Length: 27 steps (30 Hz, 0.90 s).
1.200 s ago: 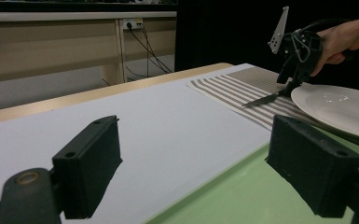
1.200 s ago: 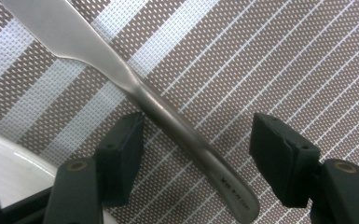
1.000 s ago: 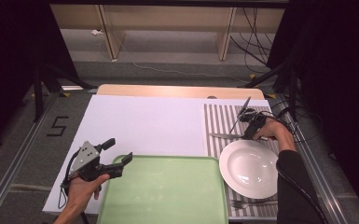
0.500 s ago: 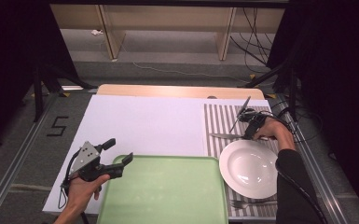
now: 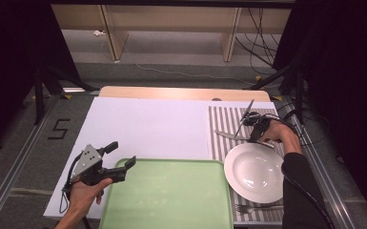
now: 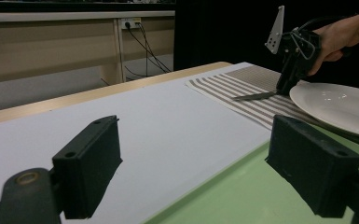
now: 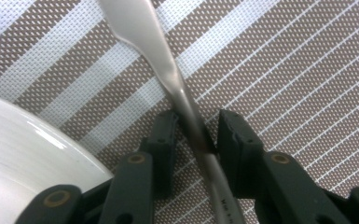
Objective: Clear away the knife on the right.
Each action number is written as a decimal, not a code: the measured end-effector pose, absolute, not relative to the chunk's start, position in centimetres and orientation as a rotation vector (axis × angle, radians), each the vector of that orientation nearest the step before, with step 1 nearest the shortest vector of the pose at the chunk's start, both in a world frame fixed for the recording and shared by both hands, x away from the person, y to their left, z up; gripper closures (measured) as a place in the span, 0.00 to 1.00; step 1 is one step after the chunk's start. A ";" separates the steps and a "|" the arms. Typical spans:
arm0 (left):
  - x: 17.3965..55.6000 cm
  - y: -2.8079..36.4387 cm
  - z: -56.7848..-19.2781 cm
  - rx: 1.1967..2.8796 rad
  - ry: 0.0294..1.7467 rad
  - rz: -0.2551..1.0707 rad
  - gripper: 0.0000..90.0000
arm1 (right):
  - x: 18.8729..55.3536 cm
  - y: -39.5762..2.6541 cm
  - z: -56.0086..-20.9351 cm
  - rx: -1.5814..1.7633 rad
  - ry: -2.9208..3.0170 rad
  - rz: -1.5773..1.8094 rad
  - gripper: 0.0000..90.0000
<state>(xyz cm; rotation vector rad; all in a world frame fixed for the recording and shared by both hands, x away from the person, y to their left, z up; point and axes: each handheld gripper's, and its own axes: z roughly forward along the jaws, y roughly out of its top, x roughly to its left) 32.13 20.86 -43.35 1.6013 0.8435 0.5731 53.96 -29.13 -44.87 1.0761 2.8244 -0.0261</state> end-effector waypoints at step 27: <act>32.3 21.0 -43.4 1.596 0.847 0.575 0.18 | 53.4 -28.6 -44.8 0.932 2.821 -0.036 0.89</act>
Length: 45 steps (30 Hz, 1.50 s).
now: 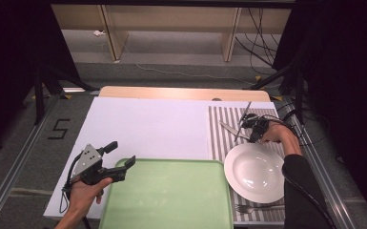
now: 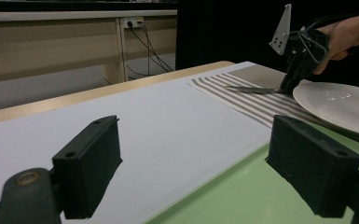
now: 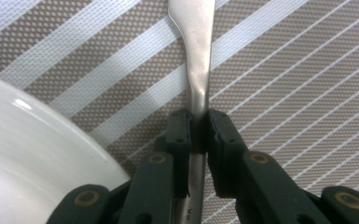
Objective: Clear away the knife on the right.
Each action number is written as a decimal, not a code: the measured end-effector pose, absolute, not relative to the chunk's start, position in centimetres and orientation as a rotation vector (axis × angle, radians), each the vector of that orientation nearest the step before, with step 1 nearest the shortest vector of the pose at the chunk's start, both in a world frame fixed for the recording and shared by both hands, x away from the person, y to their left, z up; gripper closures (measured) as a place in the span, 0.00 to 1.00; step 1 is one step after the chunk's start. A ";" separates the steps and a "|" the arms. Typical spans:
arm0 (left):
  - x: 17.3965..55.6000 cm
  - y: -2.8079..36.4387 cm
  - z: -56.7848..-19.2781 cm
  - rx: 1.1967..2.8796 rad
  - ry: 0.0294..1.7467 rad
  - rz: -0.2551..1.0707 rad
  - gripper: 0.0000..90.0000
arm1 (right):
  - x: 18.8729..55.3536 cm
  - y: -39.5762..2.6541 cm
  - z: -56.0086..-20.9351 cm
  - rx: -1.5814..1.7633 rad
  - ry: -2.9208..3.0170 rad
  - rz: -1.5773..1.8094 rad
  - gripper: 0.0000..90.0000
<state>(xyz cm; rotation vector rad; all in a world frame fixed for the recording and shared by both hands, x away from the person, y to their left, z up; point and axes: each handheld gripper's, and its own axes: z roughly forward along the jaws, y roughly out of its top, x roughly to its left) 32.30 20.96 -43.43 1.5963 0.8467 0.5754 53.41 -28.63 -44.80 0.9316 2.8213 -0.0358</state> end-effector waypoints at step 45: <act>32.2 21.0 -43.3 1.598 0.859 0.589 0.18 | 49.6 -24.2 -36.9 0.876 2.668 0.223 0.90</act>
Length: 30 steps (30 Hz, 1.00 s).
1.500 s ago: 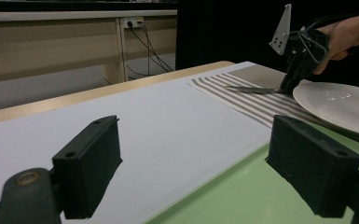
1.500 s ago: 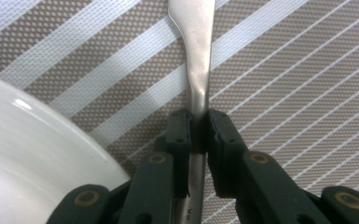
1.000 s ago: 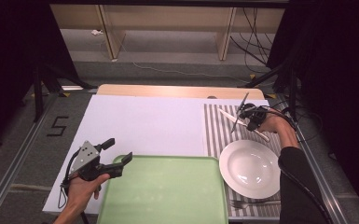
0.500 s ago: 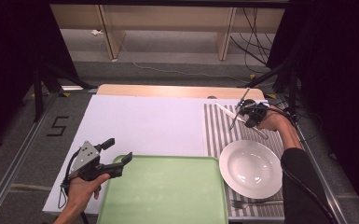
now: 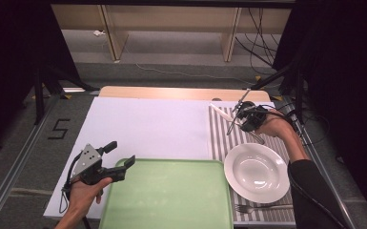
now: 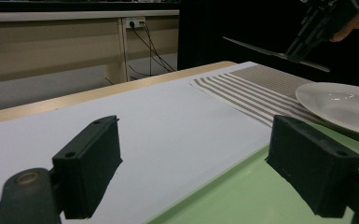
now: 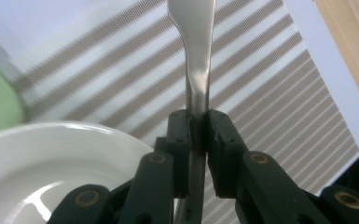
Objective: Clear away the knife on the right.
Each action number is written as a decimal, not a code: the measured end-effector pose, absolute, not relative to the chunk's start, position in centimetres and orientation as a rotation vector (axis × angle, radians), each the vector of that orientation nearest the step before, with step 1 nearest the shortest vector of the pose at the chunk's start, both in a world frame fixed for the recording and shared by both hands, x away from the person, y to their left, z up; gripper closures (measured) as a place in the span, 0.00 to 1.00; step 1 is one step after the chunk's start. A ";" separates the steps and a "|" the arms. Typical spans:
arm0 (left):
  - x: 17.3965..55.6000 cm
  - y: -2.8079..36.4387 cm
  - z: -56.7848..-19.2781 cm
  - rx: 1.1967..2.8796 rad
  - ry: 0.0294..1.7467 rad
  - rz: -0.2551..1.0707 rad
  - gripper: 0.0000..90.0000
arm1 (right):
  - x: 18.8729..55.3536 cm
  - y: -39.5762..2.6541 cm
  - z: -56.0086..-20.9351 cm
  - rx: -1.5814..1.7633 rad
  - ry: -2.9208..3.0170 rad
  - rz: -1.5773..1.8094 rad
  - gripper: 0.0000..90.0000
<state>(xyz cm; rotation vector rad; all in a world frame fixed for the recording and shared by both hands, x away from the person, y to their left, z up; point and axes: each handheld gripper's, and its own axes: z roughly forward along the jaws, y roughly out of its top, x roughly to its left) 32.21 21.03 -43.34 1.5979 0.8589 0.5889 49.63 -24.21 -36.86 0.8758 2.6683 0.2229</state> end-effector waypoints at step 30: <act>32.2 21.3 -43.3 1.587 0.876 0.600 0.18 | 42.3 -18.3 -36.2 0.905 2.738 0.585 0.90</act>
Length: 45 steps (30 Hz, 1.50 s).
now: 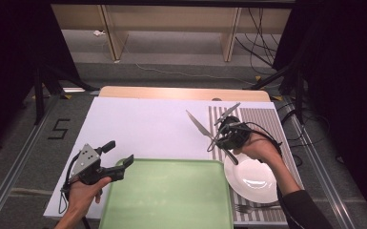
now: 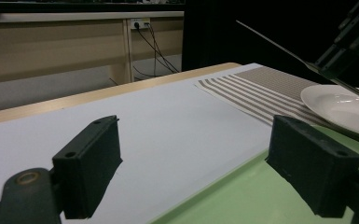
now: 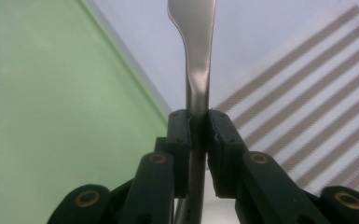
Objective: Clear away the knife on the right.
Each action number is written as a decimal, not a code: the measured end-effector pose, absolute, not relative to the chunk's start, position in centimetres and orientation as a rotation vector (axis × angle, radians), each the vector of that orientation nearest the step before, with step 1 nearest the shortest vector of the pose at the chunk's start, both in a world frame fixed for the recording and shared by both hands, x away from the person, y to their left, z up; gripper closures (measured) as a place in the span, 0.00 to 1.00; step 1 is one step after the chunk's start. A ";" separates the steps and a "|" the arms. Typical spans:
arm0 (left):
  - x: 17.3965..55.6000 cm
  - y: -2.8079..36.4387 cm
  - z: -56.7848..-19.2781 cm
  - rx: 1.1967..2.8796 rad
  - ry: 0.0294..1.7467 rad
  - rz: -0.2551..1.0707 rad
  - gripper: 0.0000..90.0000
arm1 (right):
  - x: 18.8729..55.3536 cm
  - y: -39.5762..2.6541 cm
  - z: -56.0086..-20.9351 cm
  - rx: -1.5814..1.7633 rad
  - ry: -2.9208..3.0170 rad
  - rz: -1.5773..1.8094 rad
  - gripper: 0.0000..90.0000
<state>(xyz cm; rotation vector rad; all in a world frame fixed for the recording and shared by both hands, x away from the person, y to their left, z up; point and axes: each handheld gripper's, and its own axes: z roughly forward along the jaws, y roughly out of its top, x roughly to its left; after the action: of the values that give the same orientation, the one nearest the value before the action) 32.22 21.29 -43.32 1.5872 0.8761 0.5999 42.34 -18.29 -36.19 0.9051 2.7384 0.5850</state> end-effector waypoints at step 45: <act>32.1 21.4 -43.2 1.583 0.875 0.606 0.18 | 34.5 -14.4 -39.6 0.822 2.876 0.669 0.90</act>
<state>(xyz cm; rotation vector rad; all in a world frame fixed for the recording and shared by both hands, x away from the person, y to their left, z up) 32.08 21.41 -43.23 1.5829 0.8751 0.6061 34.46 -14.36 -39.57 0.8218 2.8756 0.6693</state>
